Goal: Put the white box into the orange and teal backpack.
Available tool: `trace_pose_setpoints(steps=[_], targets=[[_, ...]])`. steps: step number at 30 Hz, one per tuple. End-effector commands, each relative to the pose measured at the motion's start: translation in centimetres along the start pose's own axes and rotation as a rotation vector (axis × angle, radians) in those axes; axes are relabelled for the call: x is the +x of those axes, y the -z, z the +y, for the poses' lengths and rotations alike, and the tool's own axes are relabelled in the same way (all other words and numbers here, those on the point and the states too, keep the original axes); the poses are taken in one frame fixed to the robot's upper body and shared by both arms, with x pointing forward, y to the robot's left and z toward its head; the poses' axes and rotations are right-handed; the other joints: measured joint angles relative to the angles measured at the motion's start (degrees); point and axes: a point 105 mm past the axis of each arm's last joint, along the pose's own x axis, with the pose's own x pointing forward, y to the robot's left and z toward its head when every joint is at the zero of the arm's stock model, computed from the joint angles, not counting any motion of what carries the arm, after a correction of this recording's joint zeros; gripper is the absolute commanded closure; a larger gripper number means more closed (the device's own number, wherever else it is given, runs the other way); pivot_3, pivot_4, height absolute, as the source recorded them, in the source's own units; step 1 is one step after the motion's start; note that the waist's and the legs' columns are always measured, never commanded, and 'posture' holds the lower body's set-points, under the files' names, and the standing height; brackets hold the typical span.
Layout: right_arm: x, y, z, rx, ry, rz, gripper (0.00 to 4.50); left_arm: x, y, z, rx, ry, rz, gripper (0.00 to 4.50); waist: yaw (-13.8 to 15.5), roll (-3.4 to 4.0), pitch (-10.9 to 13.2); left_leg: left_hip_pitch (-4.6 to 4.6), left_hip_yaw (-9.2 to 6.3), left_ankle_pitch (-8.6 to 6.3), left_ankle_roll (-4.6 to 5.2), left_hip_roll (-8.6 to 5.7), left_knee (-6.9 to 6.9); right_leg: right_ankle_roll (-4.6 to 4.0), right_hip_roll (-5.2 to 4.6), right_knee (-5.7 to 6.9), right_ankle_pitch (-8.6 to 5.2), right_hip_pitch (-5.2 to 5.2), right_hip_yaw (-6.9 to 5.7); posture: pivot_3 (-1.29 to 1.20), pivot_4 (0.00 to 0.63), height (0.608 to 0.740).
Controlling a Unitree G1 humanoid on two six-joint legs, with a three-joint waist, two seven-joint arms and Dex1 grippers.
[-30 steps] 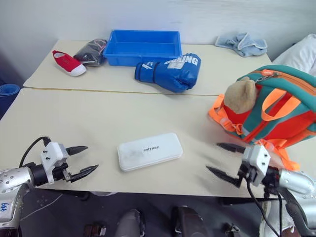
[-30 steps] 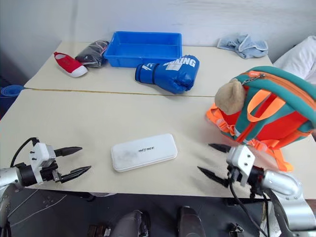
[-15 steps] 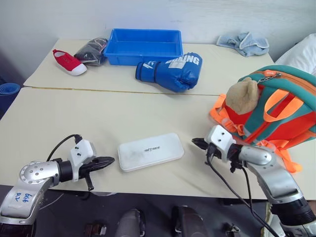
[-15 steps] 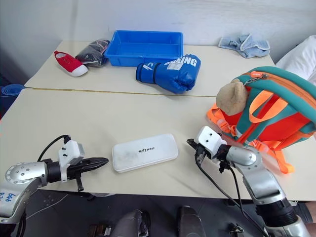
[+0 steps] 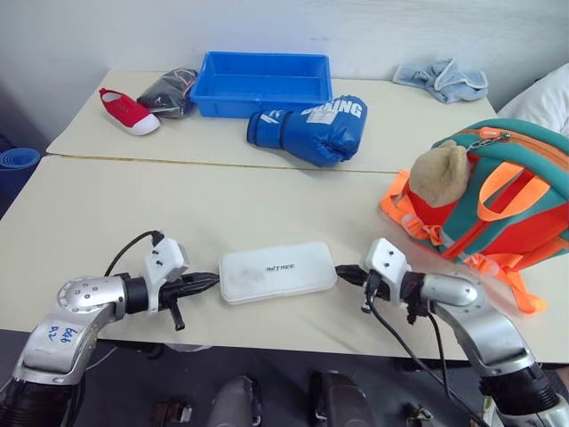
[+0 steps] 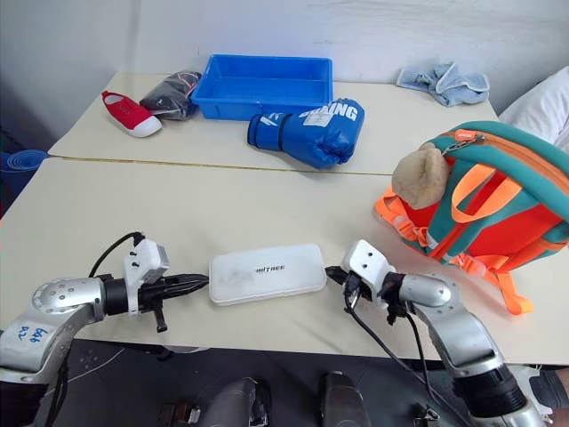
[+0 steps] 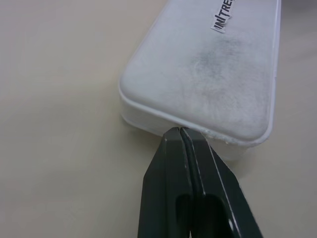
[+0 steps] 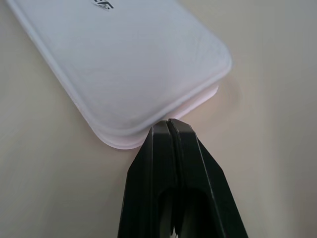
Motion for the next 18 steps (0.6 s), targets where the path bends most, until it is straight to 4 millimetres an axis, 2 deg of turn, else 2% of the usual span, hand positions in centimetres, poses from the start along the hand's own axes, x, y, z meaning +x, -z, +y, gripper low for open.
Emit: trace_pose_setpoints(steps=[1, 3, 7, 11, 12, 15, 18], targets=[[-1.0, -1.5, 1.6, -0.022, -0.069, -0.049, 4.5, 1.2, -0.8, -0.6, 0.027, 0.048, -0.034, 4.49, 0.01, 0.0, 0.0, 0.0, 0.0, 0.0, 0.01, 0.0, 0.01, 0.0, 0.0, 0.01, 0.0, 0.0, 0.0, 0.0, 0.15, 0.74], [-1.4, -1.1, 1.8, -0.02, -0.071, -0.025, 4.5, 1.5, -0.9, -0.6, 0.026, 0.05, -0.039, 4.49, 0.08, -0.03, -0.02, 0.0, 0.0, 0.0, 0.04, -0.02, 0.03, 0.01, 0.0, 0.01, 0.01, 0.03, 0.01, 0.0, 0.15, 0.74], [-3.2, 0.6, 0.8, 0.002, 0.016, 0.031, 4.5, 1.6, -0.7, -0.4, 0.018, 0.066, -0.032, 4.49, 0.02, -0.03, -0.02, 0.01, 0.0, 0.0, 0.03, -0.01, 0.0, 0.02, 0.0, 0.0, 0.01, 0.03, 0.01, 0.0, 0.15, 0.74], [-4.2, 1.0, 0.3, 0.0, 0.062, 0.042, 4.5, 0.8, 0.2, 0.3, -0.046, 0.06, 0.01, 4.49, -0.1, -0.03, -0.02, 0.02, 0.01, 0.01, 0.02, -0.01, 0.01, 0.02, 0.01, 0.01, 0.01, 0.02, 0.01, 0.0, 0.15, 0.74], [-4.4, 1.1, 0.2, 0.001, 0.074, 0.045, 4.5, 0.5, 0.1, 0.6, -0.075, 0.057, -0.001, 4.12, -0.13, -0.03, -0.02, 0.02, 0.01, 0.02, 0.01, 0.0, 0.02, 0.02, 0.02, 0.01, 0.01, 0.02, 0.01, 0.0, 0.15, 0.74], [-5.3, 1.6, 0.0, 0.002, 0.095, 0.056, 4.5, -0.6, -0.5, 2.0, -0.239, 0.053, -0.041, 3.39, 0.03, -0.05, -0.01, 0.03, -0.01, 0.03, 0.02, 0.01, 0.01, 0.01, 0.03, 0.04, 0.01, 0.02, -0.01, 0.0, 0.15, 0.74], [-6.1, 2.1, 0.0, 0.0, 0.1, 0.071, 4.5, -1.7, -0.3, 2.8, -0.447, 0.084, -0.002, 2.52, 0.2, -0.07, 0.0, 0.01, -0.04, 0.05, 0.01, -0.01, 0.05, 0.02, 0.03, 0.05, 0.01, 0.04, -0.05, 0.0, 0.15, 0.74]])
